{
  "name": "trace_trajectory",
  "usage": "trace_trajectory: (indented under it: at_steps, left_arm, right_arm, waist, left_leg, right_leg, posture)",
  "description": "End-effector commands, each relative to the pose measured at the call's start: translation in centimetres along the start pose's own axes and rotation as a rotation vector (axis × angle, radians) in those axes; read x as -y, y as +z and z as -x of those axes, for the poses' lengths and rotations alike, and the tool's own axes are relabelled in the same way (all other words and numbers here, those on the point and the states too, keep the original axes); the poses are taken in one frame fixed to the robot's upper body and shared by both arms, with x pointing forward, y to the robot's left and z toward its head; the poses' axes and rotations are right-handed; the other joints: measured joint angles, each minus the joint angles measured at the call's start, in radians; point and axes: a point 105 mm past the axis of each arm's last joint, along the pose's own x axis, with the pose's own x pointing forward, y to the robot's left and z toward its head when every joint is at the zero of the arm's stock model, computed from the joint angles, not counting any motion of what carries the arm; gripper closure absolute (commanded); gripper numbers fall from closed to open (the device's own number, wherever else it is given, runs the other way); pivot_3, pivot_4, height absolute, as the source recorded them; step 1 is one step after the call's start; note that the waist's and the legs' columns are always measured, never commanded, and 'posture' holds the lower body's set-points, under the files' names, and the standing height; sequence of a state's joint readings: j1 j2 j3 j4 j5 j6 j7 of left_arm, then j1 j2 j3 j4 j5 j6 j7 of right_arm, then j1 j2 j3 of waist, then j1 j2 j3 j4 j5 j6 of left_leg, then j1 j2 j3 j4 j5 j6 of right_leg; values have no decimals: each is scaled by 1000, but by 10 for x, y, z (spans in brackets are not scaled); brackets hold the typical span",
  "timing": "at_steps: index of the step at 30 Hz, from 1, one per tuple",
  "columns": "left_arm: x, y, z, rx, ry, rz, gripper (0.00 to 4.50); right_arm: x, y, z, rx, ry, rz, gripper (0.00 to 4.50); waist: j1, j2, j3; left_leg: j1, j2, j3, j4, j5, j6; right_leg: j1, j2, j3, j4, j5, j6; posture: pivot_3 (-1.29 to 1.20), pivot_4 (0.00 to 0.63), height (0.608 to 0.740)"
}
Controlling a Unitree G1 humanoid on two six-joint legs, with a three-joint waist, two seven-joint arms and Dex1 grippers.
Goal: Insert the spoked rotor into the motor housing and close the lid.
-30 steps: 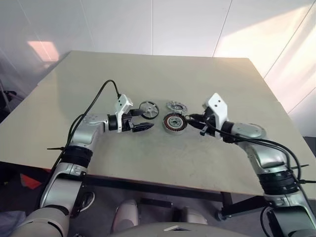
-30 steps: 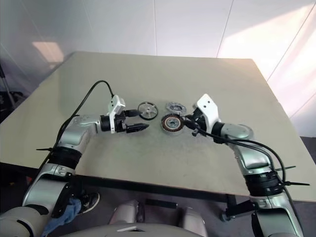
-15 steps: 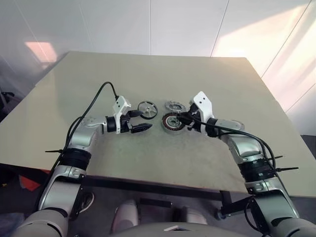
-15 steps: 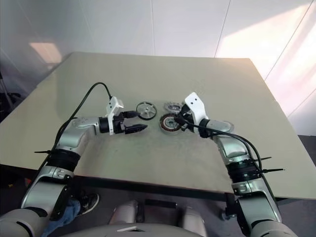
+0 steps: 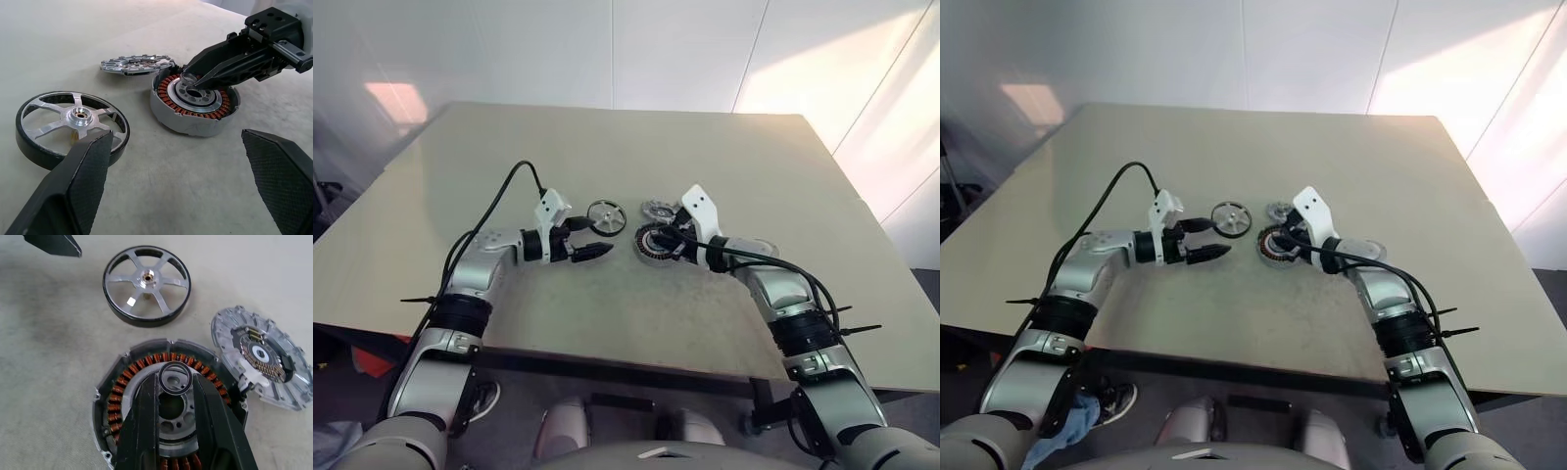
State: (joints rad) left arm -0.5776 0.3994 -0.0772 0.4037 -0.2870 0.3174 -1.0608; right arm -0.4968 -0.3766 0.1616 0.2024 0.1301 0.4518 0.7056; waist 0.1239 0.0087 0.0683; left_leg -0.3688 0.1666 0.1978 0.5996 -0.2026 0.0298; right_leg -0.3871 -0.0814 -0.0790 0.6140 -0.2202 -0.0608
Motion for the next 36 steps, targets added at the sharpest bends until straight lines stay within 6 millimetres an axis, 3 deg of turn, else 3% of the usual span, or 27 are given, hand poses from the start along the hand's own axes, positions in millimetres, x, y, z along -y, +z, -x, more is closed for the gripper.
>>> trace_trajectory:
  at_steps: [1,19,26,36]
  left_arm:
    - [-5,17,6,40,26,-49,47]
    - [-11,19,8,44,58,-58,47]
    - [-22,17,8,61,138,11,47]
    - [-45,7,-5,149,305,332,47]
  right_arm:
    - [5,12,4,35,-15,41,3846]
    - [-7,0,2,1,18,29,3846]
    - [-7,17,5,65,7,67,1400]
    - [1,34,14,112,-29,82,1400]
  waist:
    - [0,0,0]
    - [0,0,0]
    - [0,0,0]
    - [0,-1,0]
  left_leg:
    - [0,0,0,0,0,0]
    - [0,0,0,0,0,0]
    - [0,0,0,0,0,0]
    - [0,0,0,0,0,0]
  right_leg:
    - [0,0,0,0,0,0]
    - [0,0,0,0,0,0]
    - [0,0,0,0,0,0]
    - [0,0,0,0,0,0]
  posture:
    - [0,0,740]
    - [0,0,740]
    - [0,0,740]
    - [0,0,740]
